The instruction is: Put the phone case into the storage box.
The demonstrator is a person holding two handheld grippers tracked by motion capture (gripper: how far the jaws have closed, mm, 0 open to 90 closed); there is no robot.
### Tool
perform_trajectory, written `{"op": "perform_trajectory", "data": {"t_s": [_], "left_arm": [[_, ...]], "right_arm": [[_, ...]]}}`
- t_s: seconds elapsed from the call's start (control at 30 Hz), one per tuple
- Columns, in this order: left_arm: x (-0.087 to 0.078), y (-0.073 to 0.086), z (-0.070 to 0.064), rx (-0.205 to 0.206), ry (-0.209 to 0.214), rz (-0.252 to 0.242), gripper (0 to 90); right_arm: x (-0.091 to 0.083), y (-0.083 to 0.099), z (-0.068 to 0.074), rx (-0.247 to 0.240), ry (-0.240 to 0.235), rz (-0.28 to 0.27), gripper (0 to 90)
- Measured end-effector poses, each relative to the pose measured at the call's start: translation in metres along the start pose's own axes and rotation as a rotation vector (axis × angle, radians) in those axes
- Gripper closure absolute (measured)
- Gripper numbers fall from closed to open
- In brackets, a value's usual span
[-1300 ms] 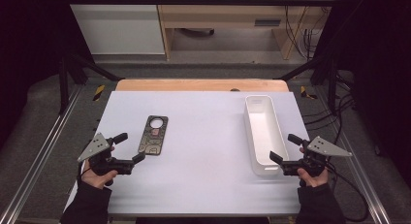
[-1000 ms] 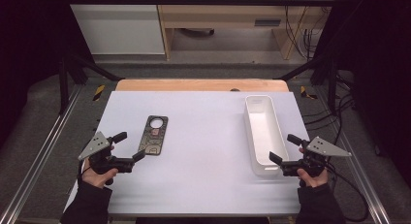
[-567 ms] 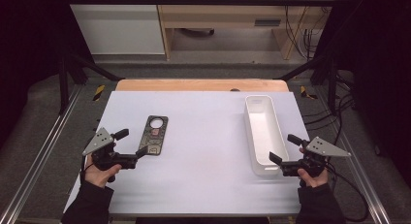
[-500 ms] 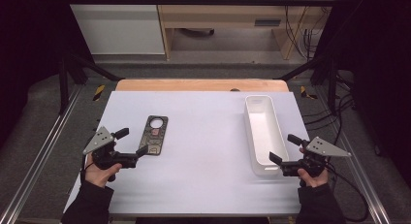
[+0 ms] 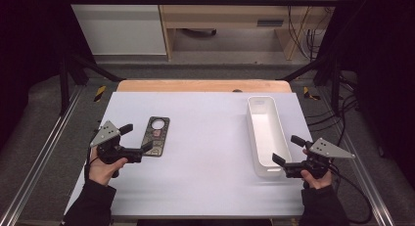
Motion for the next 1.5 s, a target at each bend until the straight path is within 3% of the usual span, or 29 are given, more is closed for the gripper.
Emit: {"op": "perform_trajectory", "data": {"t_s": [0.97,1.5], "left_arm": [[0.043,-0.013,0.016,0.002,-0.044,0.140,0.0],[0.074,-0.005,0.030,-0.016,-0.101,0.253,0.7]], "right_arm": [[0.002,0.001,0.000,-0.004,0.001,0.015,0.4],[0.004,0.002,0.001,-0.008,-0.002,0.021,0.4]]}}
Point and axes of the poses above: each handheld gripper's, and its own axes: x roughly forward along the jaws, y roughly out of its underside, z roughly to its left, the point moved 3 cm from there along x, roughly forward along the jaws, and after that the axes turned 9 degrees about z, right-handed, at the moved point
